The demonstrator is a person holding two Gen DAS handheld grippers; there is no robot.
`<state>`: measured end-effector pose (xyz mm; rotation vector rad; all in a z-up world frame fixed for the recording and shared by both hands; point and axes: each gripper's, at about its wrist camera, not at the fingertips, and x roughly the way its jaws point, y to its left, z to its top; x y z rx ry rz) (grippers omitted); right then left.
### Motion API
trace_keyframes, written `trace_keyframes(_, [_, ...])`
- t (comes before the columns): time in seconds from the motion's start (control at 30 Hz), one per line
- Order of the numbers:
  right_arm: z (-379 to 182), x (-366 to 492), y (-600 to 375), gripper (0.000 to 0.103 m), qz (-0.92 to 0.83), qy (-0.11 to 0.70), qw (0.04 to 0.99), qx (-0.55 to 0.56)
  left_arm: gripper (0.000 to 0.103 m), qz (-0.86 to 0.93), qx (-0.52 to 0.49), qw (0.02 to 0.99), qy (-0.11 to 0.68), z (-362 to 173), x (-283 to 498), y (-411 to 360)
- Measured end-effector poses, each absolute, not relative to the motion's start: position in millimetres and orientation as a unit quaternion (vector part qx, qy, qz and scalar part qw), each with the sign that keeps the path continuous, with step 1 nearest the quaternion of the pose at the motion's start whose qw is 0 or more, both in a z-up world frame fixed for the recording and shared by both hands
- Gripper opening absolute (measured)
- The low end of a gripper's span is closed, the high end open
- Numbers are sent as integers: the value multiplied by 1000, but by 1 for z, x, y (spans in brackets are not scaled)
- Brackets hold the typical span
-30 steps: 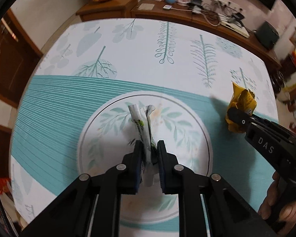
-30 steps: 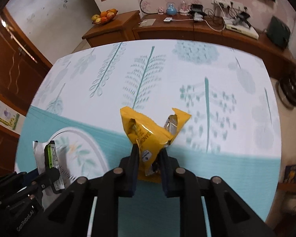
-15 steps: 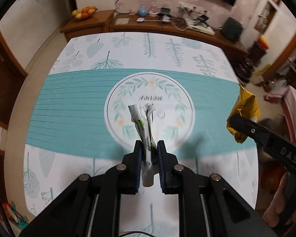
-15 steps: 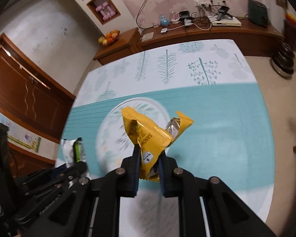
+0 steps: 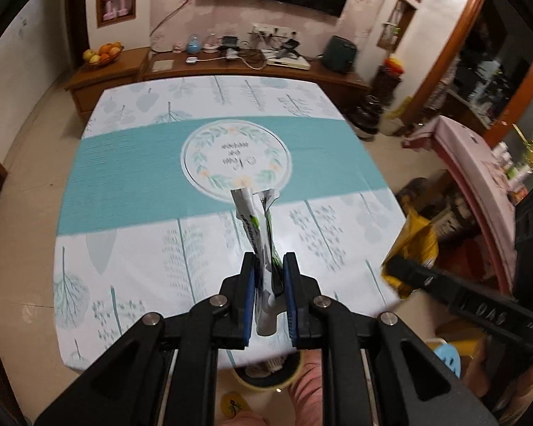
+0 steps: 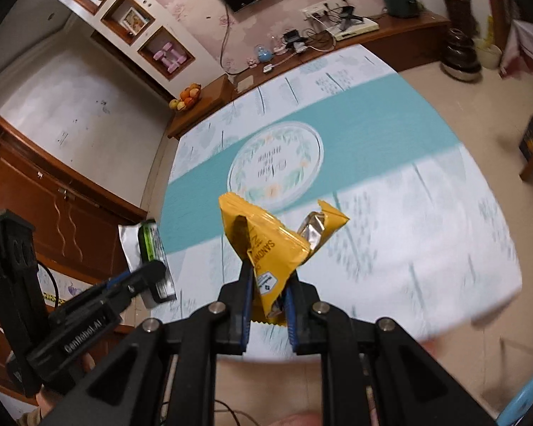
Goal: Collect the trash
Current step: 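Carry snack bag and wrapper down to the black bin and open both tools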
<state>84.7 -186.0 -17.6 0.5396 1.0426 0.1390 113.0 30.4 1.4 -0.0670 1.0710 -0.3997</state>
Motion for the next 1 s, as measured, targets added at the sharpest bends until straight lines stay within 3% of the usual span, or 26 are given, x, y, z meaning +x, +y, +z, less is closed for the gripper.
trace_keyframes(0.43, [-76, -22, -167, 15, 22, 569, 770, 288, 13, -234, -11, 798, 556, -56, 10, 20])
trace_keyframes(0.77, [-178, -74, -185, 16, -12, 616, 727, 303, 17, -210, 16, 771, 601, -165, -36, -15])
trace_keyframes(1.0, [-292, -92, -206, 16, -33, 638, 699, 322, 18, -180, 24, 771, 610, -274, -43, -35])
